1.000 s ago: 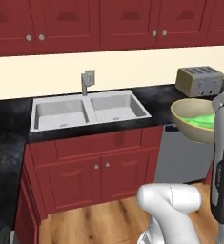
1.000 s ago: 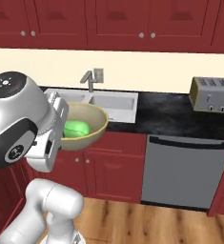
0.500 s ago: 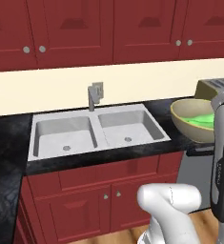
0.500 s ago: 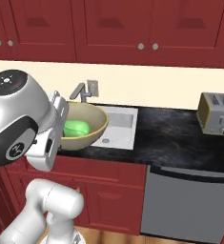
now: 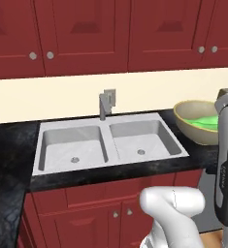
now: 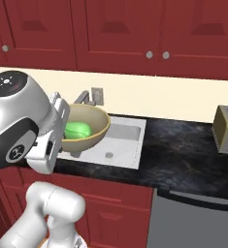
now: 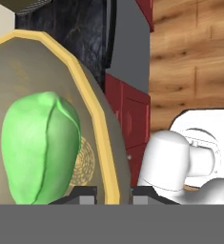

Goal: Pick the corn from the cabinet and place it in the bowl. Then pick the bowl and place it in the sink. Then turn on the sink facuet.

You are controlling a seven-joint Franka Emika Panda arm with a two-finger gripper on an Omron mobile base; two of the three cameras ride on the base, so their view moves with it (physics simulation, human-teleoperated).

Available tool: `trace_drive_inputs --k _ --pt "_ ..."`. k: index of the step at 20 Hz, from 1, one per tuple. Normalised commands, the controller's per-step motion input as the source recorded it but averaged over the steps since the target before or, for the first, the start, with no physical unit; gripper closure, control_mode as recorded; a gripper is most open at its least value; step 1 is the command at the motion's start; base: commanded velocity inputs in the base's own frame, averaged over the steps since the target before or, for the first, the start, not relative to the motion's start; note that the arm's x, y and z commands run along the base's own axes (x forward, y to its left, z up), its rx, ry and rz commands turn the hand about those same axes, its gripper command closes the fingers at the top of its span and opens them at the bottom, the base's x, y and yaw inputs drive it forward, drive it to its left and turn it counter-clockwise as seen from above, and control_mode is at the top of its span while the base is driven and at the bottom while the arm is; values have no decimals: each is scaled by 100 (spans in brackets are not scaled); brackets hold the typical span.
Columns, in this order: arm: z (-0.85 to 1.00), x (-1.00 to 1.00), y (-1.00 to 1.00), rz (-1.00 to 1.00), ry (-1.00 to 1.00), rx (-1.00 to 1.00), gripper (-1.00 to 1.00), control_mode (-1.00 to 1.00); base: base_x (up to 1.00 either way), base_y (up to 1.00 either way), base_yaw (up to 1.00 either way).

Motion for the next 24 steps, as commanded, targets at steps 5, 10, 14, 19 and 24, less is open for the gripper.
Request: trace_drive_inputs --k 5,10,14,19,24 --pt "0 0 0 0 0 0 100 100 45 -11 10" --pt "0 0 0 0 0 0 100 100 48 -30 8" --pt "0 0 0 0 0 0 100 100 37 -25 5" --pt "0 0 0 0 0 0 100 100 34 -20 5" --pt "0 0 0 0 0 0 100 100 30 -14 8"
